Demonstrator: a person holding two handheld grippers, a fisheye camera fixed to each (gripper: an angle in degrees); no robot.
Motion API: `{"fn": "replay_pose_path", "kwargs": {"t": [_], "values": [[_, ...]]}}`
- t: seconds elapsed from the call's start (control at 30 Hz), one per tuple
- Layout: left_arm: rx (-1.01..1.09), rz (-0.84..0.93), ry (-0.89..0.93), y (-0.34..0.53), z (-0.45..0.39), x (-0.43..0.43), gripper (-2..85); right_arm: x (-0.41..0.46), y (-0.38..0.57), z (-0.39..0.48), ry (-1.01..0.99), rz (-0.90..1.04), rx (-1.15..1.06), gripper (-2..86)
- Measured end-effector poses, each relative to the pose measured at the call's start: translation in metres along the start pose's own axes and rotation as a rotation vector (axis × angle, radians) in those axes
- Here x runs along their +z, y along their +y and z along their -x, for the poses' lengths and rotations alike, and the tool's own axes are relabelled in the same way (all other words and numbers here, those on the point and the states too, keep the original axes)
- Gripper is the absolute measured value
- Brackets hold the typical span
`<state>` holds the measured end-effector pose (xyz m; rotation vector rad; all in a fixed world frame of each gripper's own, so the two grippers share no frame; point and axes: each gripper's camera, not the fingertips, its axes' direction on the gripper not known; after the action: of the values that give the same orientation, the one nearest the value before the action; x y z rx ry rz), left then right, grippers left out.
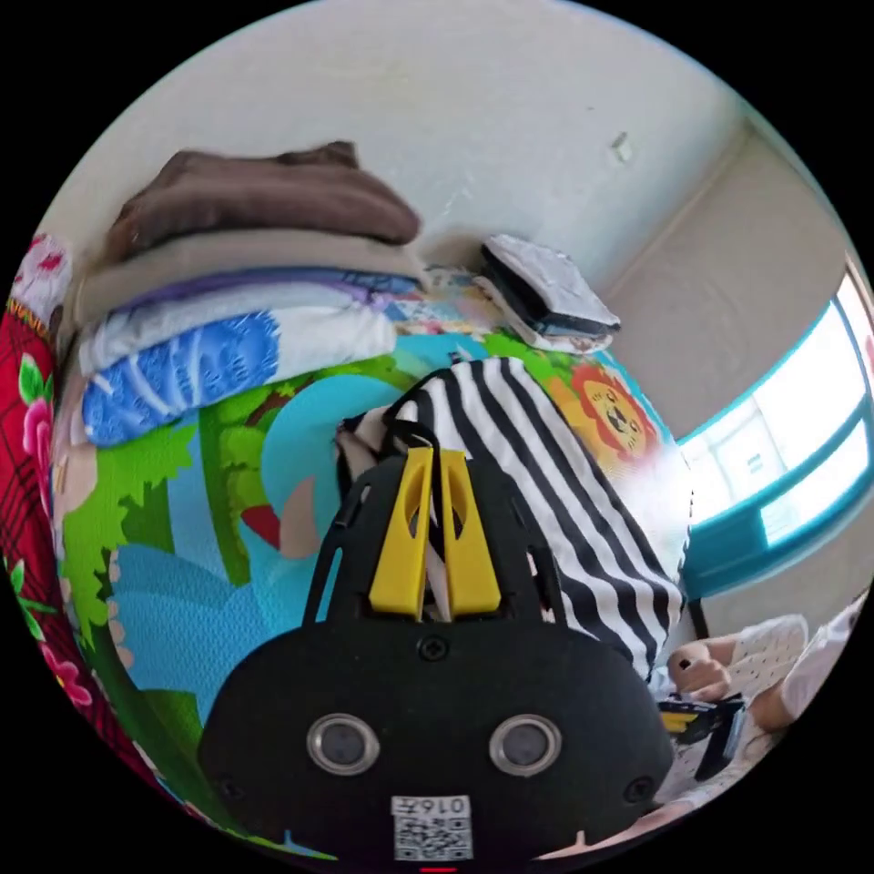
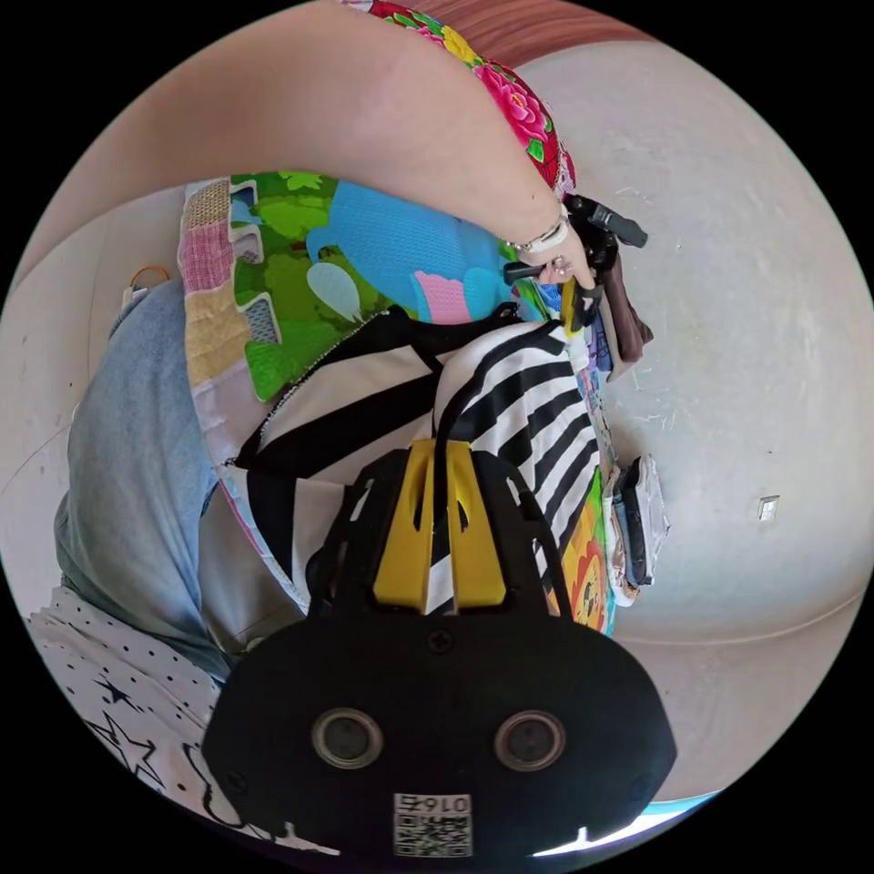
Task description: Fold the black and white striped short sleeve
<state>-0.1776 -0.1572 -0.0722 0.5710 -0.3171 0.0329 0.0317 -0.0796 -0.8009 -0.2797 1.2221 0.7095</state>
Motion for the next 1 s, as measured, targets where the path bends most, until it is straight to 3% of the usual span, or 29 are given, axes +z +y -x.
{"fn": "replay_pose_path", "kwargs": {"t": [0.13, 0.2, 0.3, 0.43, 0.5, 0.57, 0.7, 0.9, 1.0], "values": [[0.262, 0.102, -0.143, 0.016, -0.08, 0.025, -0.9, 0.0, -0.005, 0.005, -0.012, 0.001, 0.003, 0.5], [0.354, 0.171, -0.318, 0.032, -0.113, 0.046, -0.9, 0.001, -0.006, 0.007, -0.017, 0.001, 0.005, 0.5], [0.373, 0.161, -0.419, 0.042, -0.127, 0.047, -0.9, 0.002, -0.007, 0.012, -0.009, 0.008, 0.005, 0.5], [0.36, 0.083, -0.38, 0.044, -0.126, 0.015, -0.8, 0.007, -0.007, 0.021, -0.006, 0.011, 0.001, 0.5], [0.31, 0.044, -0.336, 0.048, -0.115, -0.006, -0.7, 0.009, -0.007, 0.024, -0.005, 0.014, 0.001, 0.5], [0.289, 0.114, -0.24, 0.049, -0.102, -0.012, -0.4, 0.012, -0.006, 0.028, -0.008, 0.012, -0.002, 0.6], [-0.09, -0.1, -0.468, 0.063, -0.048, -0.066, 0.0, 0.017, -0.004, 0.034, -0.013, 0.007, -0.004, 0.5], [-0.353, -0.072, -0.092, 0.089, 0.021, -0.087, 1.5, 0.034, 0.005, 0.046, -0.015, 0.018, -0.015, 0.5], [-0.4, -0.119, -0.029, 0.106, 0.029, -0.099, 0.4, 0.045, 0.008, 0.051, -0.02, 0.026, -0.014, 0.6]]}}
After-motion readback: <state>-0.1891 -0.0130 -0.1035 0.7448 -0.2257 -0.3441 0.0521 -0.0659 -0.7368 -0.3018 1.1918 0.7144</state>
